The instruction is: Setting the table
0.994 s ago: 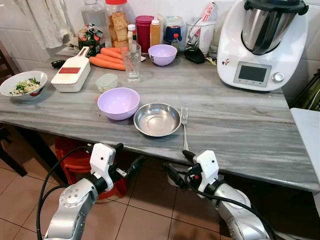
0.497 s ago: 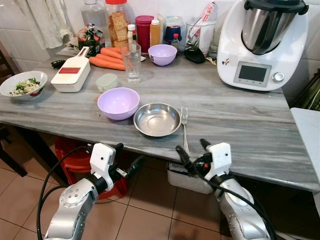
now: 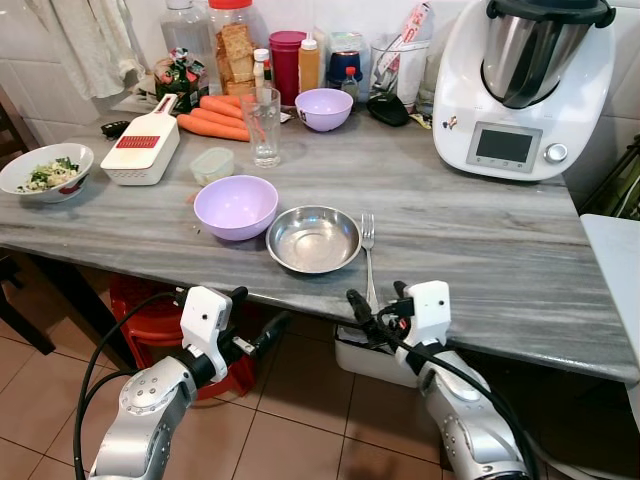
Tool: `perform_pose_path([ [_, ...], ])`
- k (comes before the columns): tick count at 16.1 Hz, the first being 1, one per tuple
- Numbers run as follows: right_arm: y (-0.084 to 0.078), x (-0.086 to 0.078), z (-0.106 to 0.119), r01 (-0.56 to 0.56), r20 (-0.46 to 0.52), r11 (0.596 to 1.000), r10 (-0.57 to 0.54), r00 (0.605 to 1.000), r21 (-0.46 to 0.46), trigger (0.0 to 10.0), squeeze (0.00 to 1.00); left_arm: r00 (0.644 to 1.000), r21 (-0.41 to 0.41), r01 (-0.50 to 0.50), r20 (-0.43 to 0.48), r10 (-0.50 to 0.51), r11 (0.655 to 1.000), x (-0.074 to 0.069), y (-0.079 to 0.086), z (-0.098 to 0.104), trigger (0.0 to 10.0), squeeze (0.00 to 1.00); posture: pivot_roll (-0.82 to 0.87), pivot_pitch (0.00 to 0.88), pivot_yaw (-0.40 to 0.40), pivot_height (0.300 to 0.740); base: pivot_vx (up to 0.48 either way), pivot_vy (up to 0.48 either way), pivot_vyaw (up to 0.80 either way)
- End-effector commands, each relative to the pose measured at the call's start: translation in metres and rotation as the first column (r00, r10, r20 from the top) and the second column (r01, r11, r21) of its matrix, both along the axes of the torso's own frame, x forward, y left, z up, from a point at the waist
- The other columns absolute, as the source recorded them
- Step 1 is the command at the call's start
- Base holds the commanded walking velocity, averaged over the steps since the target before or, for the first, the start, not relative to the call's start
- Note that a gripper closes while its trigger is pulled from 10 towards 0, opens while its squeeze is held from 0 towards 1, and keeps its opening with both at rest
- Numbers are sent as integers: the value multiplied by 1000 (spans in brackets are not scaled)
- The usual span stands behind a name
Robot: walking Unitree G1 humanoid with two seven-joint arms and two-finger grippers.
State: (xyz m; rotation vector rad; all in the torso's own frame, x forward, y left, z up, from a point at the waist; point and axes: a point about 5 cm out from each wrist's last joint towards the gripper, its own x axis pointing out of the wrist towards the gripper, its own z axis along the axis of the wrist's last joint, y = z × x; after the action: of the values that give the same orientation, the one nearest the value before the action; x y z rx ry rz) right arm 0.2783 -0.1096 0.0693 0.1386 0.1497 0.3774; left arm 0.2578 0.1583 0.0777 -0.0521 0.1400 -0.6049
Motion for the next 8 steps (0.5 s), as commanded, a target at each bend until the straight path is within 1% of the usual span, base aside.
perform_pose_path([
  [1, 3, 0, -3, -13, -25, 1000, 14, 1000, 9, 10000, 0, 1000, 15, 13, 9, -13, 1000, 0, -1, 3, 10000, 0, 56, 0, 31, 740, 0, 0, 0],
  [8, 11, -2, -6, -66, -61, 997, 69, 996, 44, 10000, 0, 1000, 14, 9, 12, -9, 1000, 1, 0, 3, 10000, 0, 57, 0, 31, 740, 0, 0, 0],
])
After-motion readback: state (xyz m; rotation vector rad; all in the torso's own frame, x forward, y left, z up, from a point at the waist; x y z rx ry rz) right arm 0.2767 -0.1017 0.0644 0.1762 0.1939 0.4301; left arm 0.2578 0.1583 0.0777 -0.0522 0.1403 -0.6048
